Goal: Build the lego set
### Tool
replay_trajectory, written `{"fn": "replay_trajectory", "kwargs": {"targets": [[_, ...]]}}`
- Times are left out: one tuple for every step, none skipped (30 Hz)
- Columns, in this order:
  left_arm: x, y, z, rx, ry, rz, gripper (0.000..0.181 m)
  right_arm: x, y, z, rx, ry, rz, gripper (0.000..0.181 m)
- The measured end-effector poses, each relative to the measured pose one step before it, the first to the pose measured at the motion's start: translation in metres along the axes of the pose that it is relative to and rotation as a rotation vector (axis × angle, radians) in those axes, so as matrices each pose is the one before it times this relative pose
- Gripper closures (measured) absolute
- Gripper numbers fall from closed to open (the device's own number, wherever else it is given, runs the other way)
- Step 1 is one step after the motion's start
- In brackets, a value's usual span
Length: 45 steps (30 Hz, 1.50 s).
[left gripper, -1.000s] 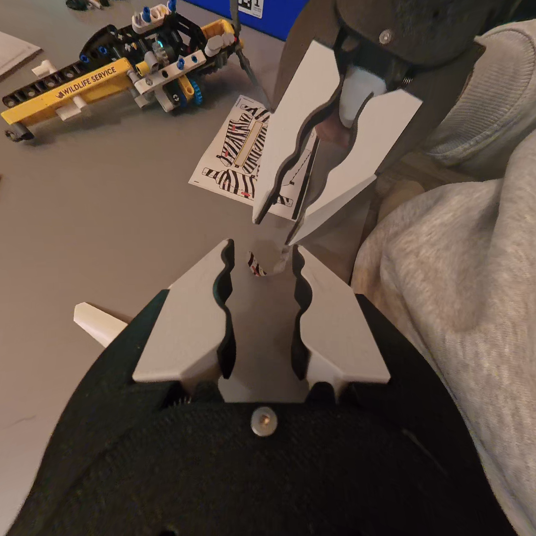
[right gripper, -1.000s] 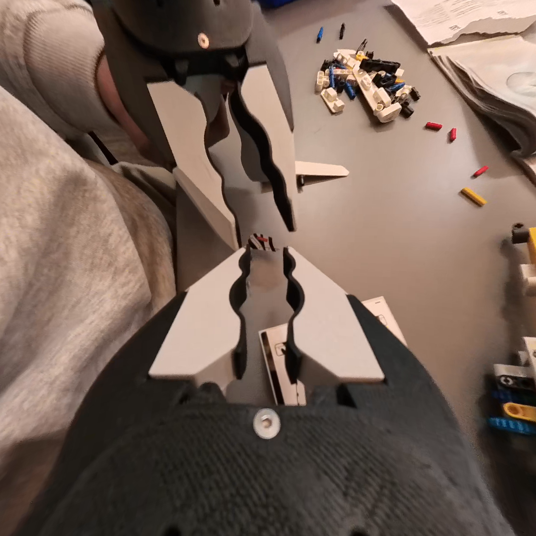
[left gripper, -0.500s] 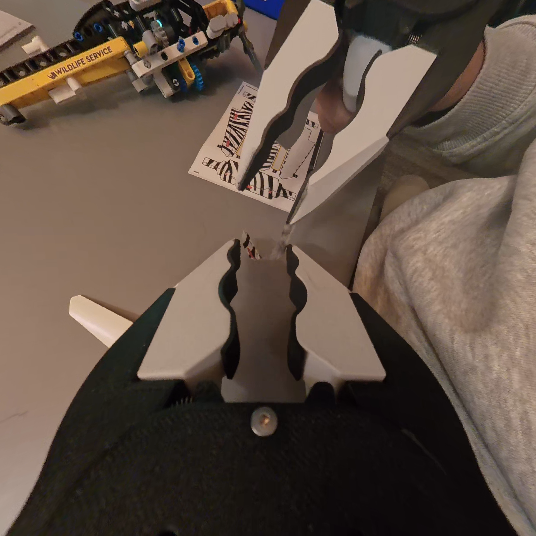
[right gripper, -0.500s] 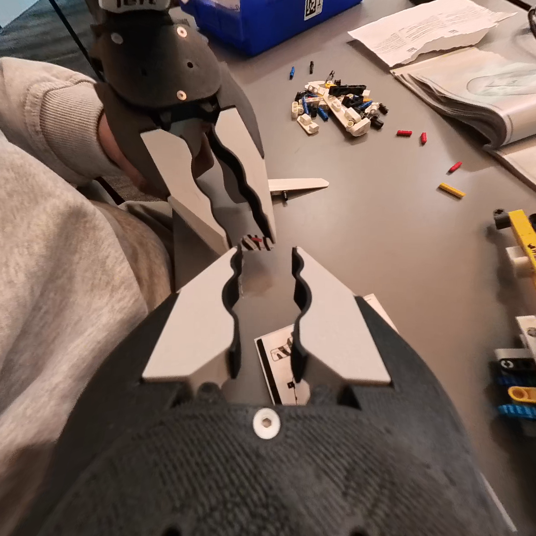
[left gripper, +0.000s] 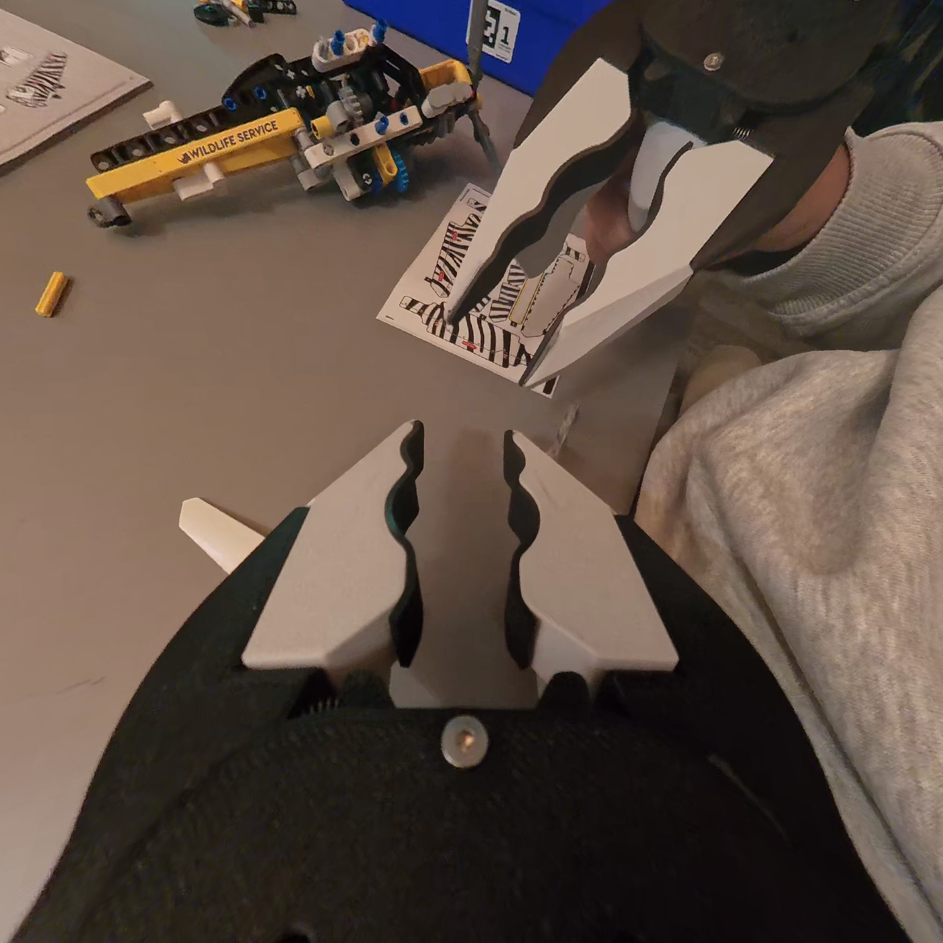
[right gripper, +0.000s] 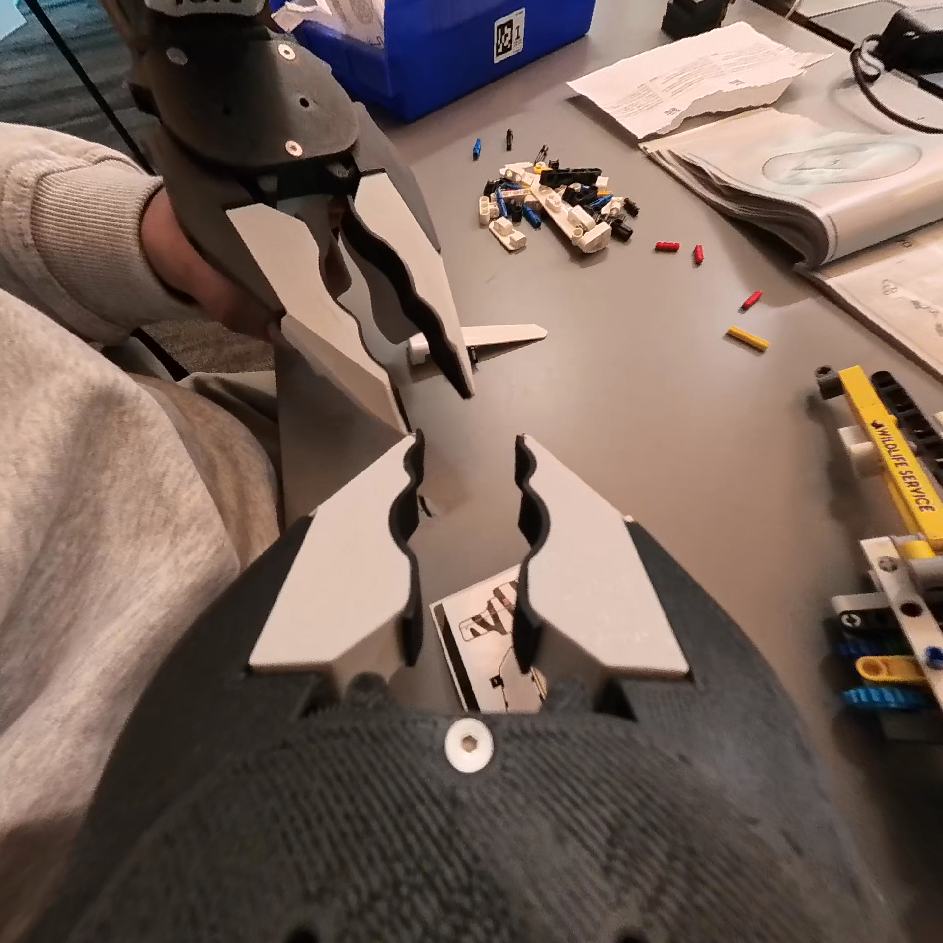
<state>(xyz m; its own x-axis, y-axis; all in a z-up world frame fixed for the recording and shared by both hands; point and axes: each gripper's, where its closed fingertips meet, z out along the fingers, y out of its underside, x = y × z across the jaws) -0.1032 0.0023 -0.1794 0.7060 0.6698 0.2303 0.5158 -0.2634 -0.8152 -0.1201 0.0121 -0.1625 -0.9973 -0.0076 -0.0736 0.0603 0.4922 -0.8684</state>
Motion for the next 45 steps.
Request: {"fn": "replay_trajectory", "kwargs": {"targets": [[-0.00055,-0.00045,-0.00065,0.0032,-0.0003,-0.0033,0.151,0.00066,-0.00024,-0.00041,0.0020,0.0028,0.0030,0.146],[-0.00038,-0.00089,-0.00080,0.0051,0.0003,-0.0034,0.150,0.00077,-0.00028,-0.00039,0.0023,0.0035,0.0014,0.146],[-0.00030,-0.00089,-0.00095,0.0046,0.0009,-0.0041,0.149,0.00060,-0.00042,-0.00040,0.0028,0.0034,0.0007,0.146],[-0.00030,-0.00106,-0.00100,0.0050,0.0016,-0.0042,0.148,0.00079,-0.00056,-0.00055,0.0038,0.0042,0.0011,0.146],[-0.00074,-0.00115,-0.00113,0.0061,-0.0008,-0.0054,0.147,0.00088,-0.00078,-0.00061,0.0050,0.0045,0.0017,0.145],[-0.00092,-0.00143,-0.00129,0.0082,-0.0012,-0.0053,0.146,0.00111,-0.00098,-0.00067,0.0061,0.0054,0.0017,0.145],[-0.00104,-0.00167,-0.00159,0.0104,-0.0007,-0.0061,0.145,0.00109,-0.00121,-0.00085,0.0072,0.0064,0.0010,0.145],[-0.00102,-0.00179,-0.00166,0.0113,-0.0001,-0.0071,0.144,0.00128,-0.00142,-0.00101,0.0076,0.0068,0.0004,0.143],[-0.00159,-0.00207,-0.00191,0.0122,-0.0032,-0.0074,0.142,0.00147,-0.00167,-0.00112,0.0086,0.0097,-0.0007,0.142],[-0.00176,-0.00215,-0.00205,0.0130,-0.0047,-0.0047,0.139,0.00213,-0.00209,-0.00139,0.0106,0.0148,-0.0041,0.140],[-0.00248,-0.00215,-0.00215,0.0127,-0.0103,-0.0026,0.135,0.00265,-0.00275,-0.00174,0.0132,0.0210,-0.0088,0.139],[-0.00277,-0.00250,-0.00236,0.0134,-0.0133,0.0005,0.130,0.00298,-0.00353,-0.00223,0.0160,0.0261,-0.0138,0.138],[-0.00319,-0.00271,-0.00231,0.0151,-0.0172,0.0053,0.123,0.00361,-0.00437,-0.00277,0.0189,0.0336,-0.0186,0.136],[-0.00413,-0.00285,-0.00249,0.0149,-0.0255,0.0092,0.115,0.00433,-0.00515,-0.00306,0.0212,0.0412,-0.0241,0.135],[-0.00497,-0.00254,-0.00261,0.0131,-0.0330,0.0127,0.107,0.00434,-0.00543,-0.00317,0.0225,0.0437,-0.0287,0.132],[-0.00414,-0.00201,-0.00273,0.0090,-0.0289,0.0207,0.098,0.00394,-0.00492,-0.00279,0.0209,0.0414,-0.0285,0.130],[-0.00451,-0.00324,-0.00279,0.0162,-0.0341,0.0175,0.090,0.00302,-0.00391,-0.00203,0.0162,0.0342,-0.0220,0.128],[-0.00497,-0.00410,-0.00283,0.0213,-0.0384,0.0131,0.089,0.00205,-0.00260,-0.00100,0.0114,0.0280,-0.0100,0.121],[-0.00500,-0.00419,-0.00277,0.0219,-0.0382,0.0112,0.089,0.00034,-0.00146,-0.00045,0.0081,0.0173,0.0000,0.117],[-0.00387,-0.00412,-0.00263,0.0221,-0.0308,0.0104,0.089,-0.00132,-0.00071,-0.00009,0.0070,0.0084,0.0062,0.116],[-0.00461,-0.00348,-0.00225,0.0178,-0.0336,0.0076,0.088,-0.00136,-0.00074,-0.00028,0.0104,0.0098,0.0095,0.115],[-0.00449,-0.00174,-0.00156,0.0072,-0.0312,0.0065,0.088,-0.00186,-0.00072,-0.00032,0.0130,0.0075,0.0127,0.114],[-0.00345,0.00045,-0.00066,-0.0058,-0.0229,0.0076,0.087,-0.00293,-0.00039,-0.00022,0.0119,0.0008,0.0167,0.115],[-0.00388,0.00225,0.00007,-0.0168,-0.0243,0.0070,0.087,-0.00277,0.00019,-0.00007,0.0097,0.0009,0.0160,0.114],[-0.00298,0.00236,0.00032,-0.0169,-0.0190,0.0068,0.087,-0.00221,0.00087,-0.00023,0.0074,0.0043,0.0072,0.115],[-0.00114,0.00192,0.00042,-0.0123,-0.0086,0.0055,0.087,-0.00200,0.00186,-0.00004,0.0011,0.0041,-0.0025,0.116],[-0.00237,0.00130,0.00030,-0.0092,-0.0174,-0.0006,0.085,-0.00177,0.00294,0.00013,-0.0084,0.0000,-0.0072,0.116],[-0.00239,0.00008,0.00016,-0.0015,-0.0181,-0.0026,0.084,-0.00139,0.00333,0.00040,-0.0145,-0.0040,-0.0087,0.116],[-0.00082,-0.00060,0.00017,0.0019,-0.0068,-0.0033,0.084,-0.00007,0.00266,0.00018,-0.0127,-0.0010,-0.0088,0.115],[-0.00049,-0.00093,0.00023,0.0007,-0.0042,-0.0064,0.084,0.00125,0.00135,-0.00036,-0.0057,0.0036,-0.0069,0.115],[-0.00069,-0.00114,0.00014,0.0010,-0.0056,-0.0077,0.084,0.00152,0.00024,-0.00088,0.0009,0.0026,0.0000,0.115],[0.00007,-0.00158,-0.00005,0.0027,-0.0014,-0.0059,0.084,0.00143,-0.00056,-0.00130,0.0060,0.0010,0.0082,0.115],[-0.00035,-0.00164,-0.00023,0.0030,-0.0046,-0.0050,0.083,0.00143,-0.00100,-0.00182,0.0099,0.0015,0.0117,0.115],[-0.00148,-0.00141,-0.00032,0.0031,-0.0129,-0.0043,0.083,0.00142,-0.00085,-0.00192,0.0100,0.0024,0.0109,0.115],[-0.00084,-0.00133,-0.00024,0.0040,-0.0094,-0.0015,0.082,0.00139,-0.00041,-0.00171,0.0068,0.0030,0.0075,0.115],[-0.00027,-0.00098,-0.00009,0.0042,-0.0055,0.0014,0.082,0.00161,-0.00020,-0.00166,0.0052,0.0055,0.0026,0.113],[-0.00114,-0.00028,0.00045,0.0014,-0.0141,0.0061,0.080,0.00100,-0.00091,-0.00185,0.0071,0.0035,-0.0011,0.110],[-0.00206,0.00094,0.00097,-0.0046,-0.0230,0.0145,0.077,-0.00062,-0.00193,-0.00186,0.0112,-0.0051,-0.0025,0.108],[-0.00140,0.00221,0.00125,-0.0136,-0.0223,0.0212,0.075,-0.00084,-0.00281,-0.00179,0.0144,-0.0048,-0.0006,0.107],[-0.00164,0.00258,0.00146,-0.0167,-0.0262,0.0233,0.074,0.00009,-0.00304,-0.00144,0.0149,0.0011,0.0024,0.106],[-0.00195,0.00184,0.00141,-0.0118,-0.0309,0.0252,0.073,0.00012,-0.00232,-0.00090,0.0122,0.0017,0.0022,0.105],[-0.00137,0.00098,0.00140,-0.0059,-0.0285,0.0271,0.071,-0.00008,-0.00120,-0.00035,0.0064,0.0005,-0.0011,0.105],[-0.00067,0.00068,0.00125,-0.0037,-0.0249,0.0294,0.071,0.00038,-0.00002,-0.00002,0.0019,0.0038,-0.0064,0.105],[-0.00101,-0.00033,0.00099,0.0006,-0.0277,0.0291,0.071,0.00098,0.00061,0.00020,-0.0008,0.0092,-0.0113,0.105],[-0.00030,-0.00124,0.00059,0.0067,-0.0230,0.0258,0.073,0.00062,0.00119,0.00036,-0.0027,0.0082,-0.0119,0.105]]}}
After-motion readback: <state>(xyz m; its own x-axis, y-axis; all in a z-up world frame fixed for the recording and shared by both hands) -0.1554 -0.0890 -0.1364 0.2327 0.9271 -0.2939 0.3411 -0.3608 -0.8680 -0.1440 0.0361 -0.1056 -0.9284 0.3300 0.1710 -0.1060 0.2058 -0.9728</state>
